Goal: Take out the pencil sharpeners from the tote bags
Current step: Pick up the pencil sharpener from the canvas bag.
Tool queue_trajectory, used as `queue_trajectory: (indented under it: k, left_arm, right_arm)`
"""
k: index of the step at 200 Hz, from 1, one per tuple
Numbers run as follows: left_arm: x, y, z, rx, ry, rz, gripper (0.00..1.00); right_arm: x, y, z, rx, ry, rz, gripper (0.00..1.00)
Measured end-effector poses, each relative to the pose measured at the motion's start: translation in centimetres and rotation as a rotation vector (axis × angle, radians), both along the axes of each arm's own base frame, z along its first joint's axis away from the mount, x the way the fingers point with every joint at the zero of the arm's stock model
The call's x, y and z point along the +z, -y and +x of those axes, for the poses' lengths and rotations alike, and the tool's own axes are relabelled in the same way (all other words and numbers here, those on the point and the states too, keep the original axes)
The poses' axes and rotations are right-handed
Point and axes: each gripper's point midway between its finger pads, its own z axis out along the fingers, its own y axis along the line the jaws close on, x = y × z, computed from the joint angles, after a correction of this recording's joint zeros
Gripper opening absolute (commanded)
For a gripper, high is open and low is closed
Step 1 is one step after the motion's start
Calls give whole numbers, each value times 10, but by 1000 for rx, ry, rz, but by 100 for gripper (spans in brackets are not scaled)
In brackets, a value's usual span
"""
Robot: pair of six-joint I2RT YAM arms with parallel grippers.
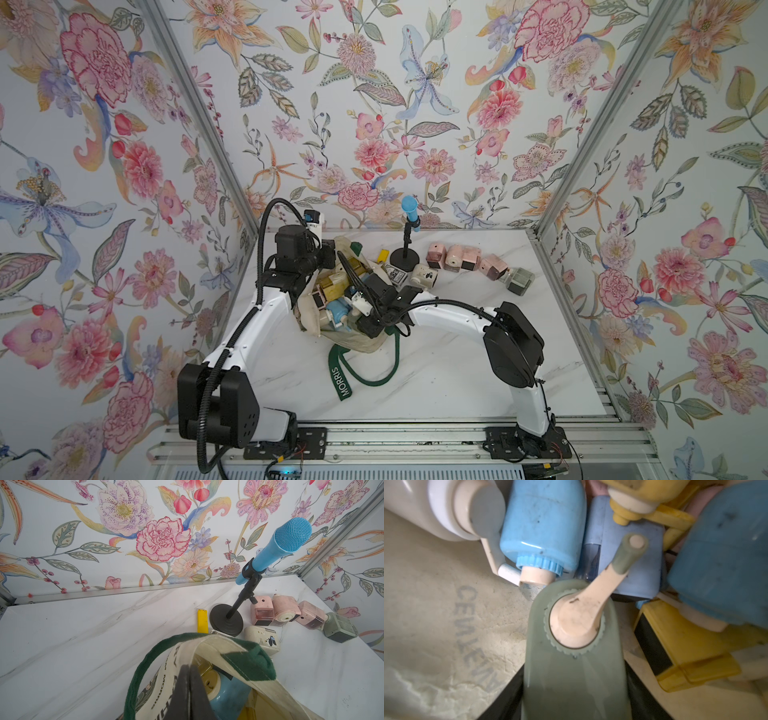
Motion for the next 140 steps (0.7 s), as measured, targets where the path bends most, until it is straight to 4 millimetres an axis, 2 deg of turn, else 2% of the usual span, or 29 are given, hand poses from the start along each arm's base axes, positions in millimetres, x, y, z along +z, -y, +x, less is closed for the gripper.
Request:
queue_trajectory:
  k: [30, 60, 140]
  left_arm:
    - [0, 0, 0, 0, 0, 0, 0]
    - [0, 0, 0, 0, 0, 0, 0]
    - [0, 0, 0, 0, -1, 0, 0]
  right_arm:
    - [10, 0, -8, 19, 12, 55, 40]
    - [26, 4, -20, 40, 21, 103, 38]
    - [93, 30, -40, 50, 102, 253, 34]
